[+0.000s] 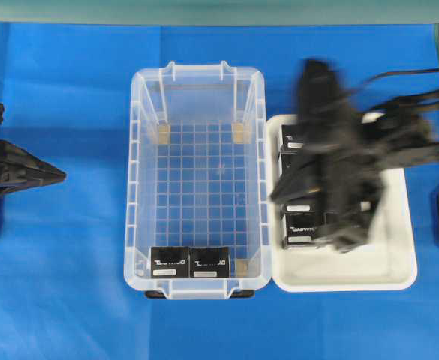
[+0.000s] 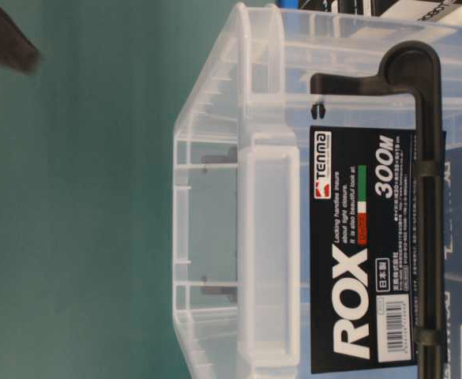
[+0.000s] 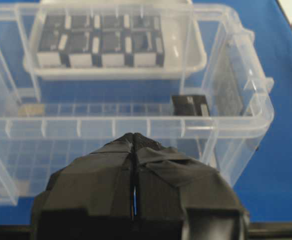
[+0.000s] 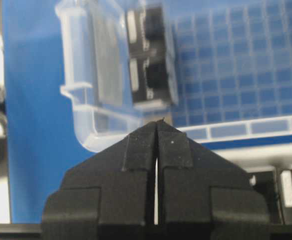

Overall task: Pick the box from inside the plastic case
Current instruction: 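Move the right gripper over the clear case toward the black-and-white boxes, then lower the right gripper and close it on the right black-and-white box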

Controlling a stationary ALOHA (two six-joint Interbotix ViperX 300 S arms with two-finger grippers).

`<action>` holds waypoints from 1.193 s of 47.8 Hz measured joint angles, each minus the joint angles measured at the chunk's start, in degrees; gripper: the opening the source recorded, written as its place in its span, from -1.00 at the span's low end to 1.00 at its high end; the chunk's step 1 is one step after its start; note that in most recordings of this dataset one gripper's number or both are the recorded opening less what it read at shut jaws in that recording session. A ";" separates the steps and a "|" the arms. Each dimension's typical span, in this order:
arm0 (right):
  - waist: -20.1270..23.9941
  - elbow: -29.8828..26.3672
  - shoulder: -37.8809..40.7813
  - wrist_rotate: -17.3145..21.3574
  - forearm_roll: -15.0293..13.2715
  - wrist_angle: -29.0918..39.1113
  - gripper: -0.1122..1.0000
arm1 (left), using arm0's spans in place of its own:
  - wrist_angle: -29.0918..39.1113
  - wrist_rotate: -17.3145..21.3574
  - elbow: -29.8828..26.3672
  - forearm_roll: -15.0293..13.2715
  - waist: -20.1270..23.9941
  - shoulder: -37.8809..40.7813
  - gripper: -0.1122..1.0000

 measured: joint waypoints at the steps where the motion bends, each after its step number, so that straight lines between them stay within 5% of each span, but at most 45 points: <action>1: 0.00 -1.32 1.41 -0.09 0.00 1.41 -0.83 | 0.35 0.00 -0.09 0.00 0.00 0.00 -0.91; 16: -0.09 -18.02 18.19 -2.11 -0.09 18.02 -0.82 | 1.67 -0.62 -0.26 0.00 0.00 0.00 -0.91; 31: -0.26 -24.43 26.98 -4.13 -0.09 21.36 -0.61 | 1.76 -0.62 -0.35 0.00 0.00 -0.35 -0.91; 38: -0.35 -24.26 29.00 -6.15 0.26 19.16 -0.26 | 1.76 -0.62 -0.26 0.00 0.00 -0.35 -0.91; 49: -0.53 -21.88 30.23 -7.73 0.97 14.85 0.83 | 1.76 -0.62 -0.26 0.00 0.00 -0.35 -0.91; 57: -1.76 -18.11 30.23 -9.23 7.21 10.20 0.96 | 1.85 -0.62 -0.26 0.00 0.00 -0.44 -0.91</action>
